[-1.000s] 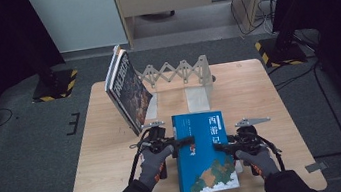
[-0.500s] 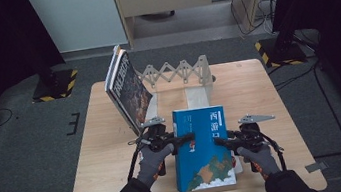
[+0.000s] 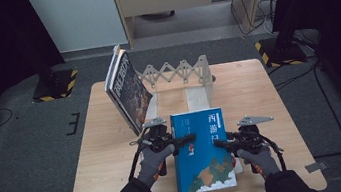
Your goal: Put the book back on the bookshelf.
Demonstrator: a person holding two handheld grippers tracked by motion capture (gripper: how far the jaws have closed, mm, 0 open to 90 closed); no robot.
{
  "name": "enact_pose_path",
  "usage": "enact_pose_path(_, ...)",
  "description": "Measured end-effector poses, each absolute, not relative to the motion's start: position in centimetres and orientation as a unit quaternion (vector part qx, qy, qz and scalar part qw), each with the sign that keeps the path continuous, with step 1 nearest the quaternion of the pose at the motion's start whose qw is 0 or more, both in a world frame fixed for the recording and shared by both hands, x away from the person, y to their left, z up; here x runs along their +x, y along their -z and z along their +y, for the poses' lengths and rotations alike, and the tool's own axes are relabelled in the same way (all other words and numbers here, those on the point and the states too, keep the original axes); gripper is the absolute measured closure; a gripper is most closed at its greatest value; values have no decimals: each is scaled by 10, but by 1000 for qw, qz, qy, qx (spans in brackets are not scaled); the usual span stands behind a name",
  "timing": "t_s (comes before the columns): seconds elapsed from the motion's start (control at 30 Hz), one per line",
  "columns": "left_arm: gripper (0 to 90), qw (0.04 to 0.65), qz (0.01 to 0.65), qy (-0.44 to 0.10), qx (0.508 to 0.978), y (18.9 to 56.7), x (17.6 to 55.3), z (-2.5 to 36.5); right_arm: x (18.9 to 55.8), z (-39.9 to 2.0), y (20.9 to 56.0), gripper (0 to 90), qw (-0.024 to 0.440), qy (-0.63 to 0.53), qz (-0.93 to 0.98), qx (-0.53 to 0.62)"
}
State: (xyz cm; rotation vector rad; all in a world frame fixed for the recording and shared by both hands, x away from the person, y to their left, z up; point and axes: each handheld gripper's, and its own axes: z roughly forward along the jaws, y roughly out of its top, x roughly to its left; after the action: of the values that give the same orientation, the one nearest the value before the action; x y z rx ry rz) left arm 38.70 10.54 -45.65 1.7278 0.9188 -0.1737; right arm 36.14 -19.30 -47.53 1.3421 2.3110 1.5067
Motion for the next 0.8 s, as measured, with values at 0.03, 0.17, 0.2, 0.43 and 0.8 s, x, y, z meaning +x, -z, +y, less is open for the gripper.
enact_pose_path(0.03, 585, 555, 388, 74, 732, 456, 387, 105, 362, -193, 475, 457, 36, -491, 752, 438)
enact_pose_path(0.17, 596, 567, 373, 52, 732, 446, 385, 103, 362, -194, 471, 473, 45, -501, 747, 435)
enact_pose_path(0.2, 600, 571, 371, 48, 731, 443, 385, 103, 362, -195, 468, 482, 49, -507, 741, 437)
enact_pose_path(0.43, 602, 581, 350, 23, 734, 428, 386, 94, 366, -201, 460, 506, 61, -532, 719, 443)
enact_pose_path(0.8, 588, 566, 365, 29, 739, 443, 385, 97, 364, -195, 463, 513, 53, -524, 731, 433)
